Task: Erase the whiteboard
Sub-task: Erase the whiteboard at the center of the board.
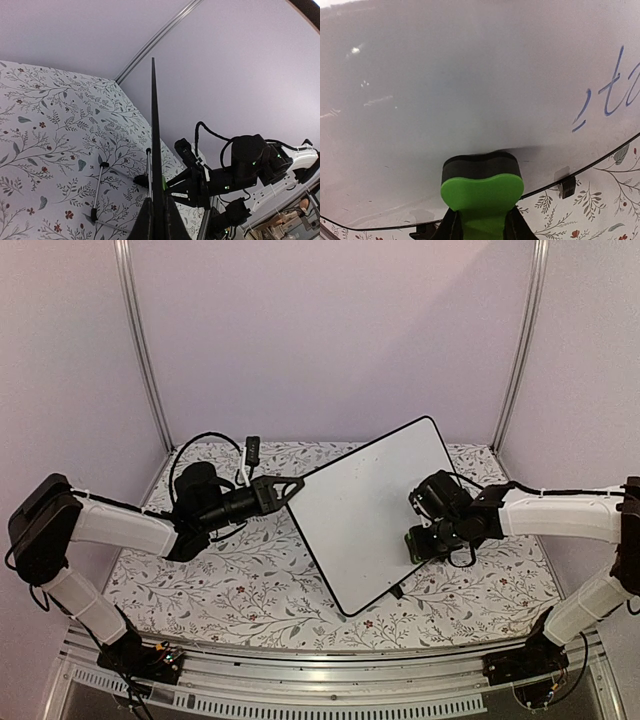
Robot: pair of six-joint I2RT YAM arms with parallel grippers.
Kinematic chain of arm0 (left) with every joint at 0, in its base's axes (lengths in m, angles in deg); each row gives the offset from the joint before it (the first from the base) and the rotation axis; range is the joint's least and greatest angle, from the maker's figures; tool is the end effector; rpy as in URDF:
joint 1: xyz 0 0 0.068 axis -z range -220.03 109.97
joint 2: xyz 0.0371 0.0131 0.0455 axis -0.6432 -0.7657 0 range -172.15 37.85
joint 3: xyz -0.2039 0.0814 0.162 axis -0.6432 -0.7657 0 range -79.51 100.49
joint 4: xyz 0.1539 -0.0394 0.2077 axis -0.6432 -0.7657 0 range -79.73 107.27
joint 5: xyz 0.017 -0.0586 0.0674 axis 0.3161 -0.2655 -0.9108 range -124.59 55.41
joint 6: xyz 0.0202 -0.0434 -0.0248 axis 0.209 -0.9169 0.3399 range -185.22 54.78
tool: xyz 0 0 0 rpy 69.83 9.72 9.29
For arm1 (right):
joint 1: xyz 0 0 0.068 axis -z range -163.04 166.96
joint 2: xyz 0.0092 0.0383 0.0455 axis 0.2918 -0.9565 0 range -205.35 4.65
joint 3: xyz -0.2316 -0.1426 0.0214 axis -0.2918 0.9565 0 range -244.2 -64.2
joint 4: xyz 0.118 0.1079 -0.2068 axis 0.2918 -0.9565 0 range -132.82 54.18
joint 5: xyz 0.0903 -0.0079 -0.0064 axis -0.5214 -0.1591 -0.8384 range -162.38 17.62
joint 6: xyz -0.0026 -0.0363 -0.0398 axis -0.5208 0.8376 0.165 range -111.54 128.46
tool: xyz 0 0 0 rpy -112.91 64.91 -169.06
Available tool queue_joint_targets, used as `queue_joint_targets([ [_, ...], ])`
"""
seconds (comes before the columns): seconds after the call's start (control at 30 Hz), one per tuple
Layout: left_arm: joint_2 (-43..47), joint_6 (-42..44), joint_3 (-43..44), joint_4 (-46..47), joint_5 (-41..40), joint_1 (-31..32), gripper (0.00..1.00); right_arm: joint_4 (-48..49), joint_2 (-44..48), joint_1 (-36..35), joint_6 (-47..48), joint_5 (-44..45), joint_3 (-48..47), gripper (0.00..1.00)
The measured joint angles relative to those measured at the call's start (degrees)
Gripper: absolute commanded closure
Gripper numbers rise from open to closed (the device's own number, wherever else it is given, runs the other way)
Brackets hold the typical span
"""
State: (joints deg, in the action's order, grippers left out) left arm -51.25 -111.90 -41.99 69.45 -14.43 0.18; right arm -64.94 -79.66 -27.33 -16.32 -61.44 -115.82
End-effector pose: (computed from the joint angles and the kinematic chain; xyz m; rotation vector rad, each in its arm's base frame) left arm 0.2383 -0.2176 0.2239 0.2131 1.7479 -1.4279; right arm 0.2079 0.1933 0.1984 -0.3830 2.5986 0.1668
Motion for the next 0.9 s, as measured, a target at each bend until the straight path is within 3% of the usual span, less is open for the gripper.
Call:
queue_joint_targets([
  [0.47, 0.0, 0.6, -0.2, 0.2, 1.5, 0.0, 1.0, 3.1, 4.1, 6.4, -0.1, 4.5, 2.2, 1.0],
  [0.9, -0.1, 0.0, -0.2, 0.3, 1.6, 0.0, 1.0, 6.8, 7.1, 8.3, -1.4, -0.8, 10.8, 1.0],
])
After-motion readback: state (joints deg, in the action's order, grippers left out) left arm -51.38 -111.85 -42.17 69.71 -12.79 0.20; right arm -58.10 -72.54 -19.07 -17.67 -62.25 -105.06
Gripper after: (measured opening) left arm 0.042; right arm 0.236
